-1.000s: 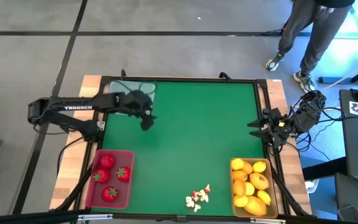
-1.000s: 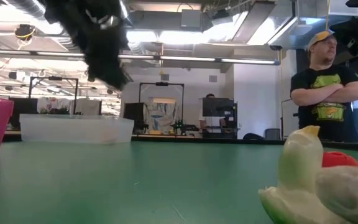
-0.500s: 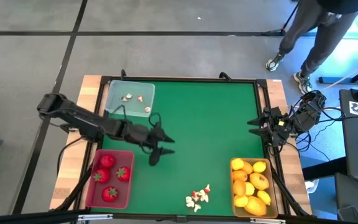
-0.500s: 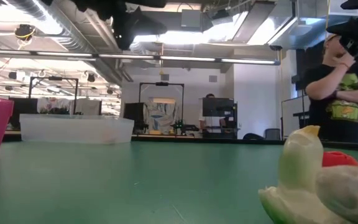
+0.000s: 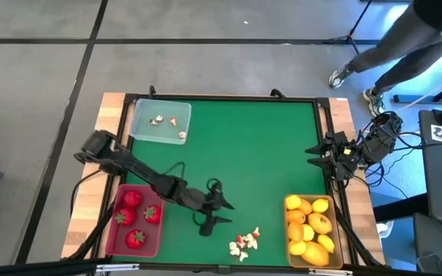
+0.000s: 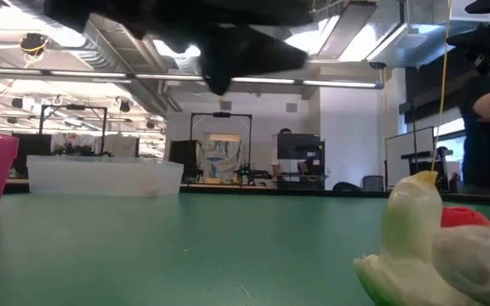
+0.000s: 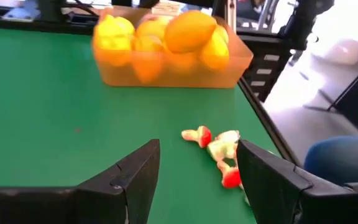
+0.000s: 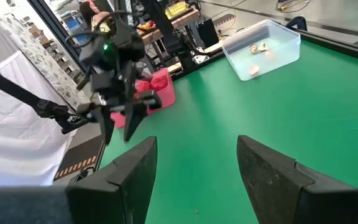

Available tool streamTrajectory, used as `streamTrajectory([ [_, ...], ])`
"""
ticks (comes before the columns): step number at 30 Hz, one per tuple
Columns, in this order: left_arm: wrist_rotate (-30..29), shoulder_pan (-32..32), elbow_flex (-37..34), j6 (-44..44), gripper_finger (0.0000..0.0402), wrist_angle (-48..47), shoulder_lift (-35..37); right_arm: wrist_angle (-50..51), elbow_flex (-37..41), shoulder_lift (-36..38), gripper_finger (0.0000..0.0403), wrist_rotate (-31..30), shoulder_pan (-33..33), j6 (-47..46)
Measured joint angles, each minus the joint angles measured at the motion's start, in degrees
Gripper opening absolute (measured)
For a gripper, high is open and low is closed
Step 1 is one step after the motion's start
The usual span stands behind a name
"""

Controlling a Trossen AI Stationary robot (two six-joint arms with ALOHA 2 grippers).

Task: Sort produce into baskets
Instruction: Put the red mushroom into the white bin

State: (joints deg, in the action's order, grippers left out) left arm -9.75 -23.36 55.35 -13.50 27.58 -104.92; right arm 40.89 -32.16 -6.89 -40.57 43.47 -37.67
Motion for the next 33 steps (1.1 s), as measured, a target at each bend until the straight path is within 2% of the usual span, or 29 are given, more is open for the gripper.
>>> streamTrajectory([
  [6, -0.10, 0.06, 9.62, 3.61, 0.0210, 0.05, -8.64, 0.04, 0.00, 0.01, 0.0221, 0.01, 0.00, 0.00],
  [14, -0.03, 1.30, 18.83, 5.37, 0.0210, -2.48, -15.00, 0.15, 0.00, 0.01, 0.0221, 0.02, 0.02, 0.00],
  [21, 0.33, 1.38, 28.04, 5.73, 0.0210, -11.32, -21.53, 0.19, 0.00, 0.02, 0.0221, 0.02, 0.00, 0.00],
  [27, 0.39, 0.76, 31.70, 4.91, 0.0210, -13.76, -24.24, 0.46, 0.00, 0.02, 0.0221, 0.02, 0.02, 0.00],
  [33, 0.48, 0.06, 31.94, 0.12, 0.0210, -13.84, -26.47, 0.95, 0.00, -0.01, 0.0221, 0.04, 0.02, -0.98],
])
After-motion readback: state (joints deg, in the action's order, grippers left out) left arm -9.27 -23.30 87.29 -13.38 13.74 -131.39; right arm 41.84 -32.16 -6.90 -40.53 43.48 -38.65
